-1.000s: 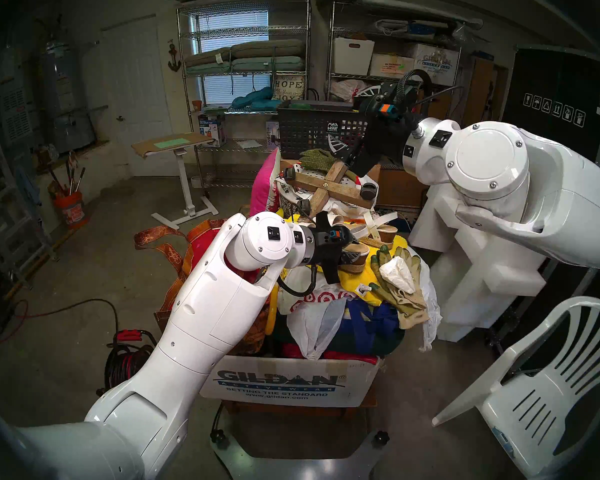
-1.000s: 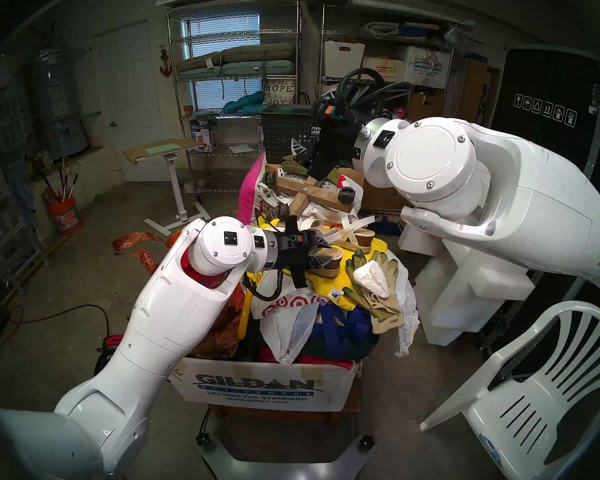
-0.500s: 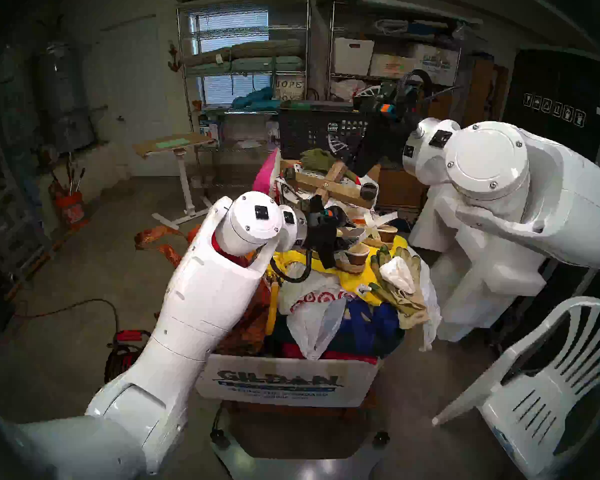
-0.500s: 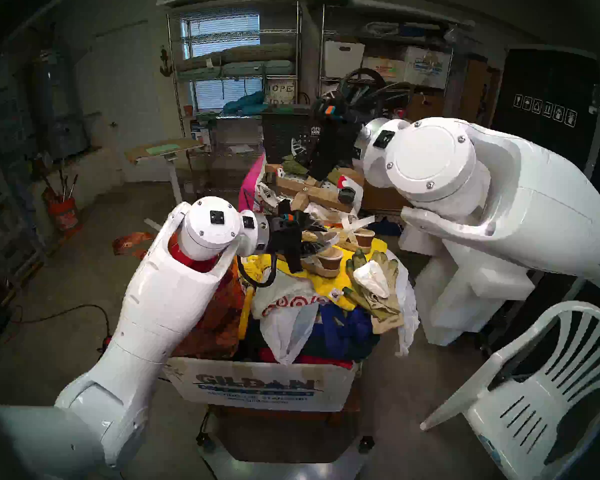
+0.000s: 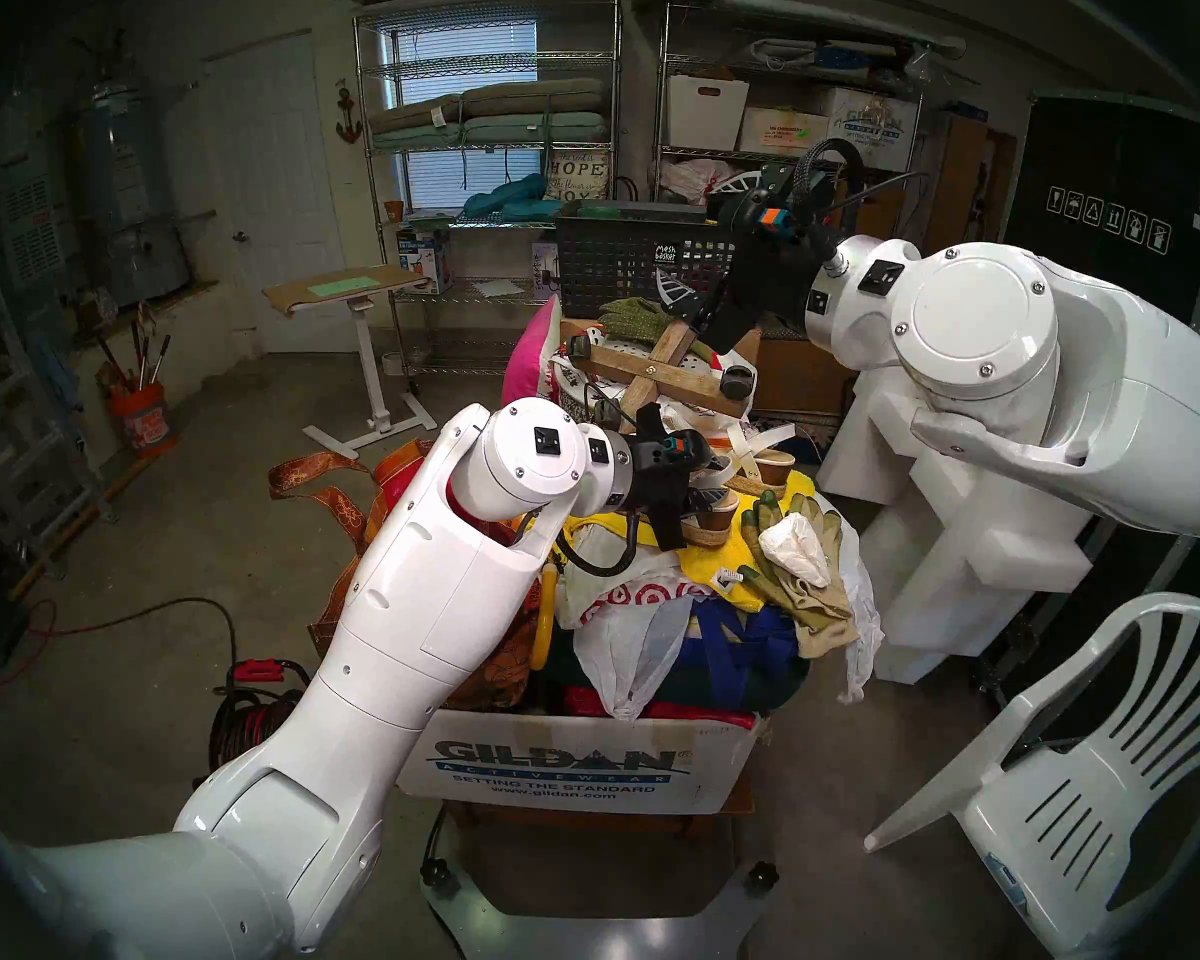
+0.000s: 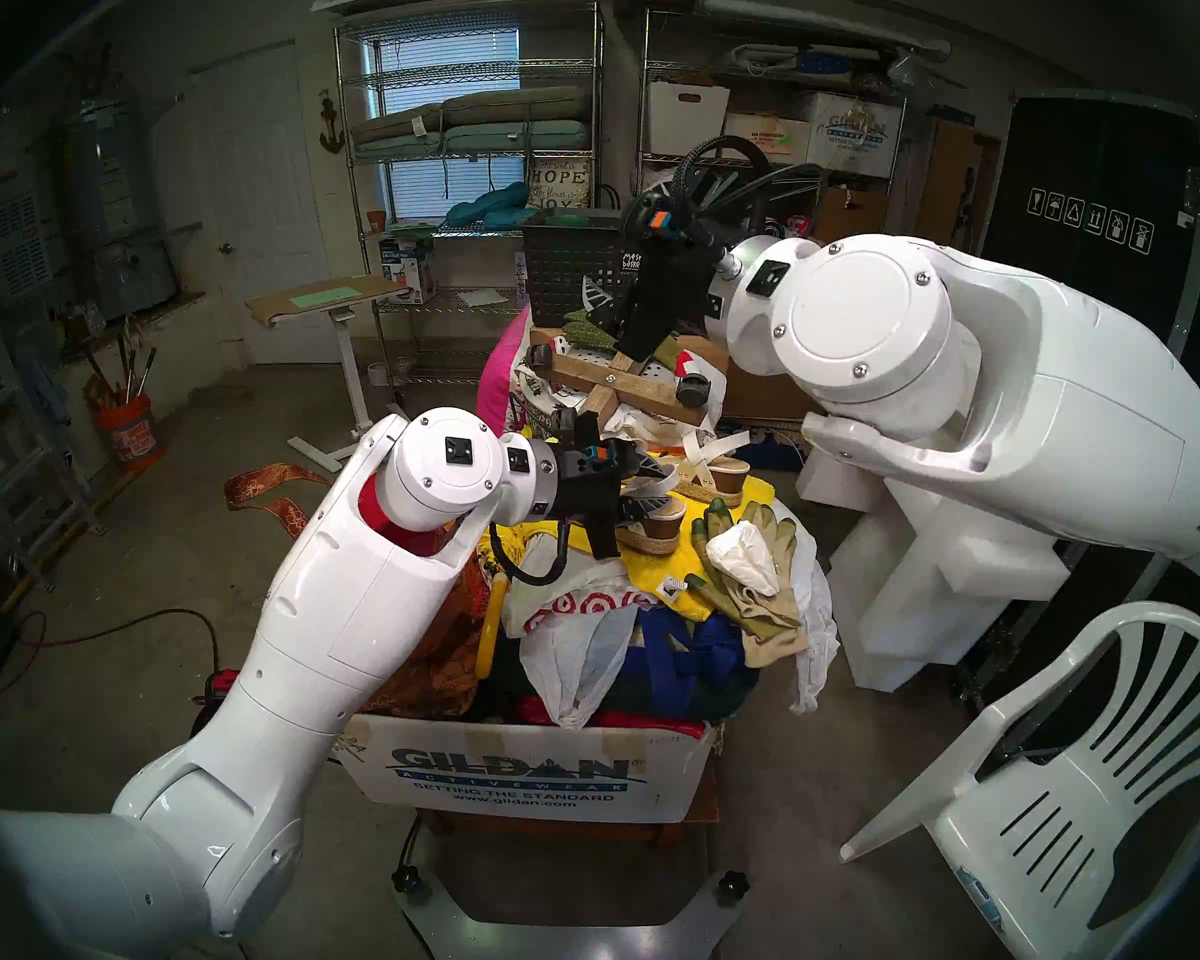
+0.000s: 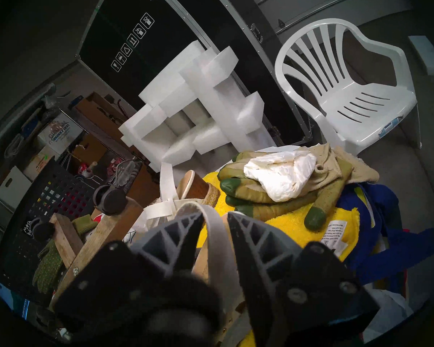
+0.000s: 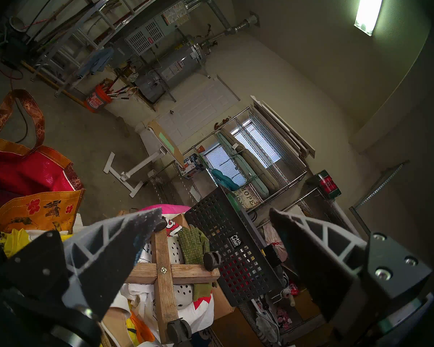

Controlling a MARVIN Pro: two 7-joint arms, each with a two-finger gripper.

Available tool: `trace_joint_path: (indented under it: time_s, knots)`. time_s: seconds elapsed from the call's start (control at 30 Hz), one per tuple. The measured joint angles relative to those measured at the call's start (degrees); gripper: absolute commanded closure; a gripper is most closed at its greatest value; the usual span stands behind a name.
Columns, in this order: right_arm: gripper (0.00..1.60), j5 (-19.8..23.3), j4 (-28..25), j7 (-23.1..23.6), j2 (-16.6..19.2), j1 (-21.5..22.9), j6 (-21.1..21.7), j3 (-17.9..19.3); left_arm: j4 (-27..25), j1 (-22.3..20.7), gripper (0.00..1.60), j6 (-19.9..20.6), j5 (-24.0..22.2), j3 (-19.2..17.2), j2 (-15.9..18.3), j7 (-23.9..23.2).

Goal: Unbuckle a shoe

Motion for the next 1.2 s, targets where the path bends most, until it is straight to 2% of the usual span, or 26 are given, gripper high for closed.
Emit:
trace_joint_path:
  time_s: [0.03, 0.07, 0.1, 0.17, 0.2, 0.23, 0.27, 0.43, 0.63, 0.93, 1.2]
  knots:
    - [0.0, 0.0, 0.0, 0.0, 0.0, 0.0, 0.0, 0.0, 0.0, 0.0, 0.96, 0.0, 0.1, 0.0, 0.0, 0.0]
    - [0.0, 0.0, 0.0, 0.0, 0.0, 0.0, 0.0, 0.0, 0.3, 0.0, 1.12, -0.2, 0.4, 0.2, 0.0, 0.3]
    - [0.0, 0.0, 0.0, 0.0, 0.0, 0.0, 0.0, 0.0, 0.4, 0.0, 1.22, -0.3, 0.5, 0.2, 0.0, 0.4]
    - [0.0, 0.0, 0.0, 0.0, 0.0, 0.0, 0.0, 0.0, 0.9, -0.1, 1.34, -0.6, 0.8, 0.2, 0.0, 0.6]
    - [0.0, 0.0, 0.0, 0.0, 0.0, 0.0, 0.0, 0.0, 1.1, -0.2, 1.46, -0.7, 0.9, 0.2, 0.0, 0.7]
    - [0.0, 0.0, 0.0, 0.0, 0.0, 0.0, 0.0, 0.0, 1.5, -0.2, 1.49, -1.1, 1.1, 0.1, 0.0, 0.8]
    - [0.0, 0.0, 0.0, 0.0, 0.0, 0.0, 0.0, 0.0, 1.6, -0.2, 1.6, -1.2, 1.2, 0.0, 0.1, 0.9]
    - [0.0, 0.0, 0.0, 0.0, 0.0, 0.0, 0.0, 0.0, 2.0, -0.3, 1.6, -2.1, 1.0, -0.9, 0.5, 0.6]
    - [0.0, 0.0, 0.0, 0.0, 0.0, 0.0, 0.0, 0.0, 1.4, -1.2, 1.6, -2.6, -0.4, -3.0, 1.6, -1.7]
    - [0.0, 0.0, 0.0, 0.0, 0.0, 0.0, 0.0, 0.0, -0.9, -3.2, 1.6, -2.6, -3.2, -8.2, 3.9, -7.4]
    - [0.0, 0.0, 0.0, 0.0, 0.0, 0.0, 0.0, 0.0, -1.7, -3.0, 1.6, -3.9, -4.7, -11.1, 7.0, -12.1]
